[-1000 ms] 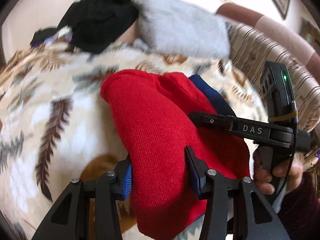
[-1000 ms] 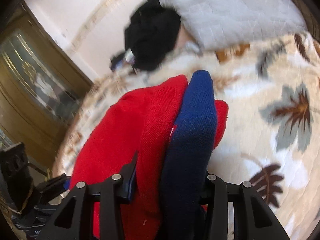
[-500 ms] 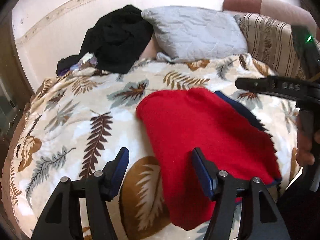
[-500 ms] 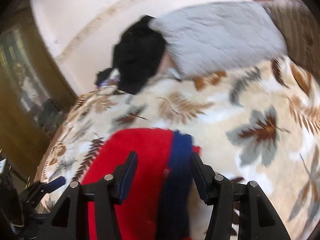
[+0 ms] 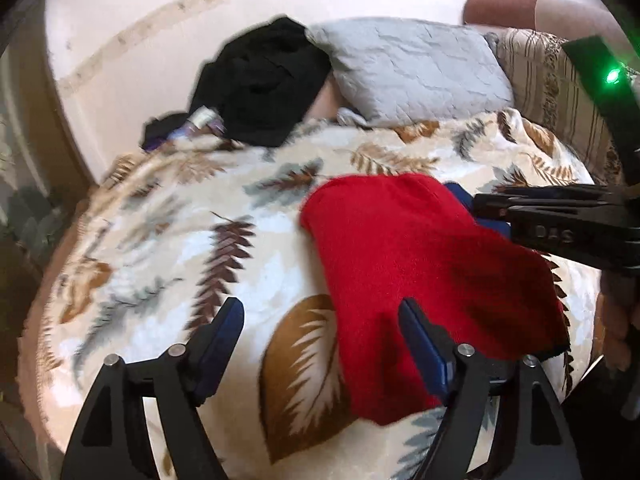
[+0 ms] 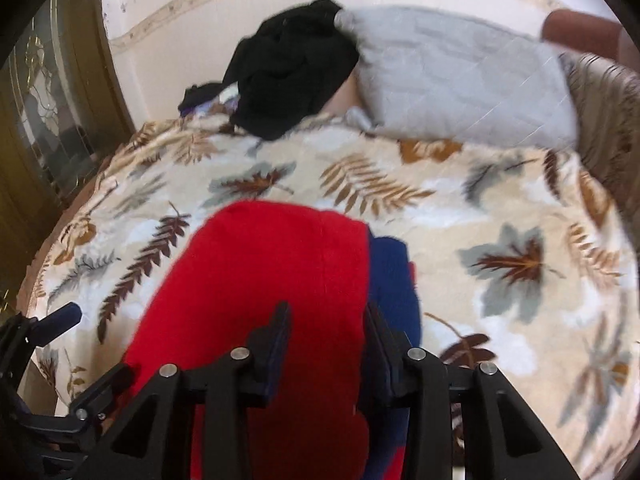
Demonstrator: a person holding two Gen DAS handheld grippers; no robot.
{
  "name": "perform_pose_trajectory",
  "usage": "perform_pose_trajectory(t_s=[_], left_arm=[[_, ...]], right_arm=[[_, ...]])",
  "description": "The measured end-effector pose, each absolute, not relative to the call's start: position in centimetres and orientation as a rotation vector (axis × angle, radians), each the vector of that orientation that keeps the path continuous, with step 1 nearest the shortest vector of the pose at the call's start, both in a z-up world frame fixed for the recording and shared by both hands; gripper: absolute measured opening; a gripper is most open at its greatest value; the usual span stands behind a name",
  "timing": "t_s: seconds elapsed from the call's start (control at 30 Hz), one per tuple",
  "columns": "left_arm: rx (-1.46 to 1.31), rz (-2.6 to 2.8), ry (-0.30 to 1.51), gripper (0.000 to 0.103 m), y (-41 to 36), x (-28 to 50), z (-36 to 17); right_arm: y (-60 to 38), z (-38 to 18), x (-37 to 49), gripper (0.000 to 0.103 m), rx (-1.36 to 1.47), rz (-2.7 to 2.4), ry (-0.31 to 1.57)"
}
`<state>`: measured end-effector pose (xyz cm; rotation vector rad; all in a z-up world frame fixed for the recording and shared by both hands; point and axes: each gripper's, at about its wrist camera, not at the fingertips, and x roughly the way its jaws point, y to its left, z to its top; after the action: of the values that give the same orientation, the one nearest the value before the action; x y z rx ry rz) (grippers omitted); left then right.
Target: Fold small clothes
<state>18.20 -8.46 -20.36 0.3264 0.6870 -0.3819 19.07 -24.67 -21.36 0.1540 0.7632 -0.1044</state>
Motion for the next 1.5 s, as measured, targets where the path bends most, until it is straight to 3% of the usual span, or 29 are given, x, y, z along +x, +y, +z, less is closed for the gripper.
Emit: perform_pose_trajectory(t_s=[0.13,0.43,0.73,1.5], left_arm=[[0.328,-0.326,0.595,0.091,-7.4,15.9,-18.3],[0.242,-0.253,0.516,0.092,-4.1,13.1,-13.8],[0.197,-0.185,0.452,0.100,-2.6,11.3,-9.4],[0.162,-0.137,0.392,0.100,-0.8,7.1,-4.2]], right_arm=[[-23.4,-18.9,17.2,0.053,0.072,-0.157,0.742],[-22.7,-14.6,11.9,0.054,-0.037,-0.266,0.670],[-22.7,-11.1,8.2,0.055,-0.029,-0.302,0.616],[-19.7,-7.5,1.8,0.055,-0.003,-0.300,0.561]])
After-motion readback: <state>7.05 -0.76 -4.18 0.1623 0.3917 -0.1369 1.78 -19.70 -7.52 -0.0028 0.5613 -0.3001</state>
